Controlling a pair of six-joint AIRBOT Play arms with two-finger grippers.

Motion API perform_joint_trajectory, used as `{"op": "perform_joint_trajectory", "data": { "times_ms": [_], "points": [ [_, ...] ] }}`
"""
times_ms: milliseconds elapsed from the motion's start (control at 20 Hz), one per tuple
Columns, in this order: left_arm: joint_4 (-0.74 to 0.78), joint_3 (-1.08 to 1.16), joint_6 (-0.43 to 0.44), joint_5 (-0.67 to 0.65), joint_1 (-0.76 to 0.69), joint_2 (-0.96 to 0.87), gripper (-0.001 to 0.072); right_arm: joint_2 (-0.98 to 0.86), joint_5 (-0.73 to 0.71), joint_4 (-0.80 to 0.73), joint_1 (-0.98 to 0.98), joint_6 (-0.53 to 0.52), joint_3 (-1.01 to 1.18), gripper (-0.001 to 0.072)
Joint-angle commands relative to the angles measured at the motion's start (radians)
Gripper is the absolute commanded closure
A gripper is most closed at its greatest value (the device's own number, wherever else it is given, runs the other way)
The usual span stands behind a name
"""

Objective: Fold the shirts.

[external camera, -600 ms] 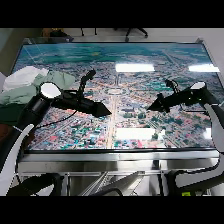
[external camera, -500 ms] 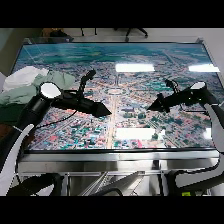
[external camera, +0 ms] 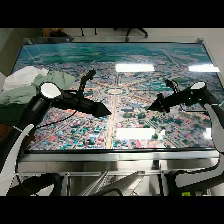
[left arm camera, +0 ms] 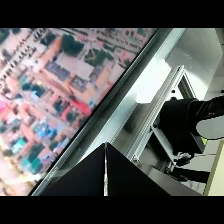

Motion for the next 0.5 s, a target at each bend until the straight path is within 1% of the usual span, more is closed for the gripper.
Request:
{"op": "perform_joint_trajectory", "data": {
  "times_ms": [0, 450],
  "points": [
    [0.0, 0.0, 0.0, 0.0, 0.0, 0.0, 0.0689, 0.0, 0.0, 0.0, 0.0, 0.0, 0.0, 0.0698],
    [0.0, 0.0, 0.0, 0.006, 0.0, 0.0, 0.0689, 0.0, 0.0, 0.0, 0.0, 0.0, 0.0, 0.0698]
  ]
}}
